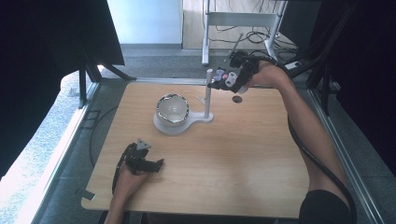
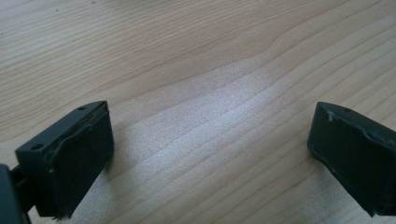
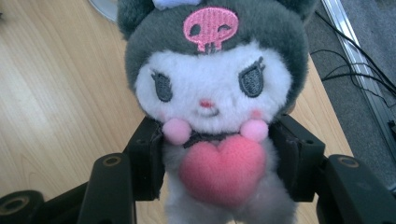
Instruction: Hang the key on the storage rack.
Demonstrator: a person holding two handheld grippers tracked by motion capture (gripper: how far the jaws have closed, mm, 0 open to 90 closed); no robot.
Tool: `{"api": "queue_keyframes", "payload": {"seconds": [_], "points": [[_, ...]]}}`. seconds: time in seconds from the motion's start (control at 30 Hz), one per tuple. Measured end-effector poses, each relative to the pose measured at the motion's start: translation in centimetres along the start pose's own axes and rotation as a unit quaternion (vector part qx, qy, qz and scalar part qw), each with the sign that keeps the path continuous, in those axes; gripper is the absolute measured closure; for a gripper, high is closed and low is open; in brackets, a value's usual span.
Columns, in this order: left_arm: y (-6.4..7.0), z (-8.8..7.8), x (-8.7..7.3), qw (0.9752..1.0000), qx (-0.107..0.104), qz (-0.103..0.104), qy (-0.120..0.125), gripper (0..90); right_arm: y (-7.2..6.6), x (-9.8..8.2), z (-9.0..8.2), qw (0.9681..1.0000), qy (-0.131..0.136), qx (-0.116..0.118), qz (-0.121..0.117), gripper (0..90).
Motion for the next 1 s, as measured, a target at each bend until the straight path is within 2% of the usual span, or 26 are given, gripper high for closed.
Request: {"api": "queue_keyframes", "payload": {"seconds": [0.2,0.6,0.83,1.0], "points": [[0.0,0.0,0.0,1.0000,0.000,0.000,0.000,0.3,-0.3,-0.1,-0.5,1.0000,-0.002,0.007,-0.006,43.2],[0.0,0.0,0.0,1.0000,0.000,0.000,0.000,0.3,0.4,-1.8,-1.4,0.9999,0.000,-0.005,0.016,43.3],[0.0,0.0,0.0,1.0000,0.000,0.000,0.000,0.4,0.9,-1.7,-0.9,0.9998,0.000,-0.004,0.019,43.2],[0.0,0.0,0.0,1.0000,0.000,0.000,0.000,0.3,1.1,-0.9,-0.1,0.9999,0.002,0.001,0.017,43.2]]}}
Point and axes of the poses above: each handheld gripper's, and its own axes: z roughly forward along the jaws, x roughly out of its top, y roughly to its right, the point moved 1 cm from there along z, roughly forward along the jaws, and after that the axes turned 4 degrees about -z, right-handed, at the moved point
